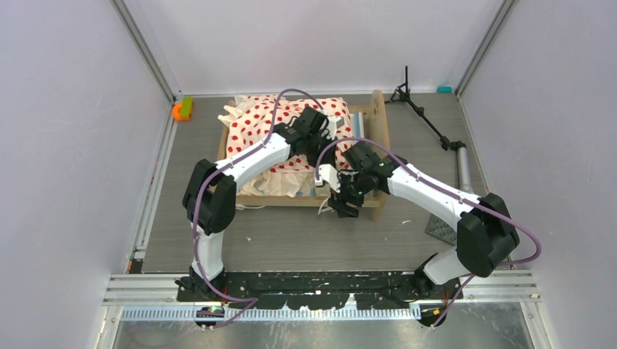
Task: Set up the pet bed
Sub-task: Cross the ropes on the bed frame.
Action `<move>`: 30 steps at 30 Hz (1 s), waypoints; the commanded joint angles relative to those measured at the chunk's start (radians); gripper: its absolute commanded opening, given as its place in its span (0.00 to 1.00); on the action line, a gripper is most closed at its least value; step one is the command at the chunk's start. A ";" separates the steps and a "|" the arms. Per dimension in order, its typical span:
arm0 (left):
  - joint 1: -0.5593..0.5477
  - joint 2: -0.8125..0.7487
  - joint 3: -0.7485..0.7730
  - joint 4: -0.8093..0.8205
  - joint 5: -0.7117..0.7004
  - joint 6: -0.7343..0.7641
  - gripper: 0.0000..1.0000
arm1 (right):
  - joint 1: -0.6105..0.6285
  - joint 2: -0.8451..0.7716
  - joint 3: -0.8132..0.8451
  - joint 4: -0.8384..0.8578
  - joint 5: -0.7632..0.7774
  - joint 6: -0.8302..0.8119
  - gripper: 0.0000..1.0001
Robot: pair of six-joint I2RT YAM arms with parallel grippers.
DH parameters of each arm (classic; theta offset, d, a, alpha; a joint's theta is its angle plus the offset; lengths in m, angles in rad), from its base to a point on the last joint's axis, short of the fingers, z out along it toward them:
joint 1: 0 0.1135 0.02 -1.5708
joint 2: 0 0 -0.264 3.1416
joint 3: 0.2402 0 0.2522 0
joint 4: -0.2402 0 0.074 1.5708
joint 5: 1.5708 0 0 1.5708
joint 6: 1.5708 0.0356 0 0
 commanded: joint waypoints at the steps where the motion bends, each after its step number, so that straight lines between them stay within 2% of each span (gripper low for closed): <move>1: 0.007 -0.033 0.047 0.002 -0.001 0.014 0.00 | 0.005 0.015 0.026 -0.123 -0.164 -0.031 0.69; 6: 0.008 -0.027 0.046 0.007 0.001 0.013 0.00 | 0.016 0.019 0.000 -0.117 -0.157 -0.012 0.68; 21: 0.011 -0.009 0.046 0.009 0.012 0.016 0.00 | 0.029 0.088 -0.057 0.063 -0.076 0.108 0.65; 30: 0.012 -0.014 0.057 -0.011 0.024 0.028 0.00 | 0.023 -0.093 -0.003 0.042 -0.182 0.105 0.66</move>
